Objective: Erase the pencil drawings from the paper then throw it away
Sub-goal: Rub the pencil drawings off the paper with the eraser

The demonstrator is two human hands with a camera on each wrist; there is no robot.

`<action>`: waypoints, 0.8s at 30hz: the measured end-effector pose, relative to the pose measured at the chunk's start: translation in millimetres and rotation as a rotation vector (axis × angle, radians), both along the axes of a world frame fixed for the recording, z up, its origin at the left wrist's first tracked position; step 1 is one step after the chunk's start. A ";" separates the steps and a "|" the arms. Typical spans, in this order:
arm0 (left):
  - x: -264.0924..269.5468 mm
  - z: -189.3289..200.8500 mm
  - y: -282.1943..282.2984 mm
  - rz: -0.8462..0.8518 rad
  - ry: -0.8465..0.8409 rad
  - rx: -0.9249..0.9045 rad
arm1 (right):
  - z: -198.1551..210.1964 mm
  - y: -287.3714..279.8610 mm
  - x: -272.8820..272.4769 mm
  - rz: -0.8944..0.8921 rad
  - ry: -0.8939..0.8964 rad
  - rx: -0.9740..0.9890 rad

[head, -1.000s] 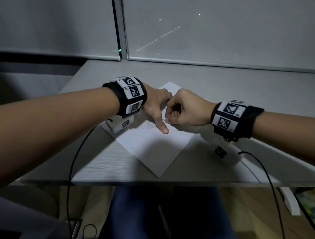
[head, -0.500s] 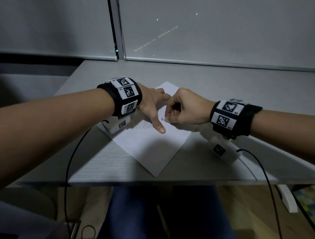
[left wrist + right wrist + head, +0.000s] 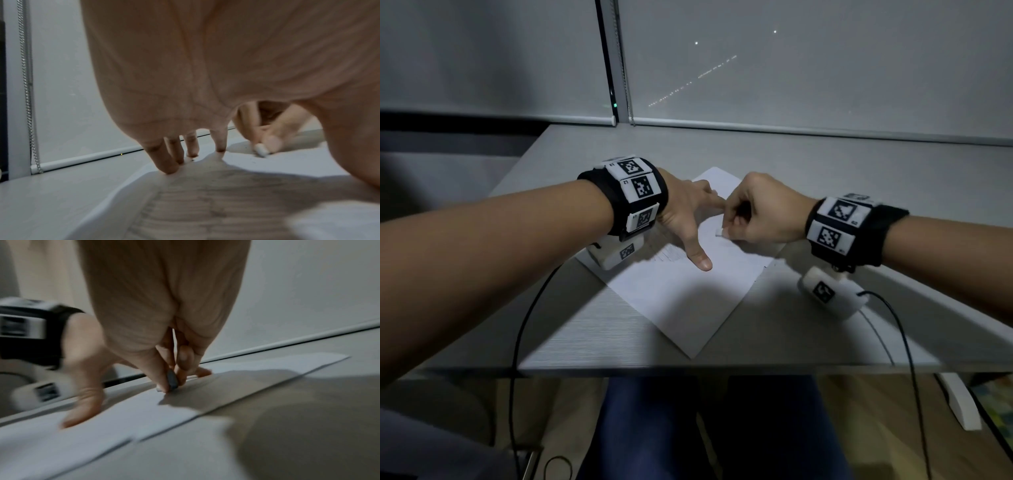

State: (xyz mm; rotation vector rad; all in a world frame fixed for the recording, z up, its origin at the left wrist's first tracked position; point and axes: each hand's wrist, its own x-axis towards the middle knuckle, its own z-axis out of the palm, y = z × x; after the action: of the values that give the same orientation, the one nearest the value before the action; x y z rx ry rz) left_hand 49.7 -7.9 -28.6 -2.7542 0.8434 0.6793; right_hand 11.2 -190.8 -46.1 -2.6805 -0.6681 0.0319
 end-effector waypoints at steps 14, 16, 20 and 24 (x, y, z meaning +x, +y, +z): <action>-6.5 5.9 -1.5 -0.021 -0.002 -0.001 | -0.2 -6.4 0.2 -0.008 0.021 0.013; -9.9 8.6 -3.0 -0.028 -0.005 -0.001 | 1.2 -12.4 12.8 -0.075 -0.026 -0.013; -8.3 8.4 -4.1 -0.041 -0.001 0.007 | 0.8 -11.0 5.2 -0.063 0.001 0.014; -6.5 7.1 -4.1 -0.054 0.002 0.017 | -0.2 -7.8 -15.8 0.049 0.088 0.043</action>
State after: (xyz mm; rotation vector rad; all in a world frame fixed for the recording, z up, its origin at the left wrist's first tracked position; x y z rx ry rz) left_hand 43.1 -12.0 -21.5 -2.7061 0.9045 0.6763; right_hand -4.6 -198.6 -46.2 -2.6048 -0.6988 0.1454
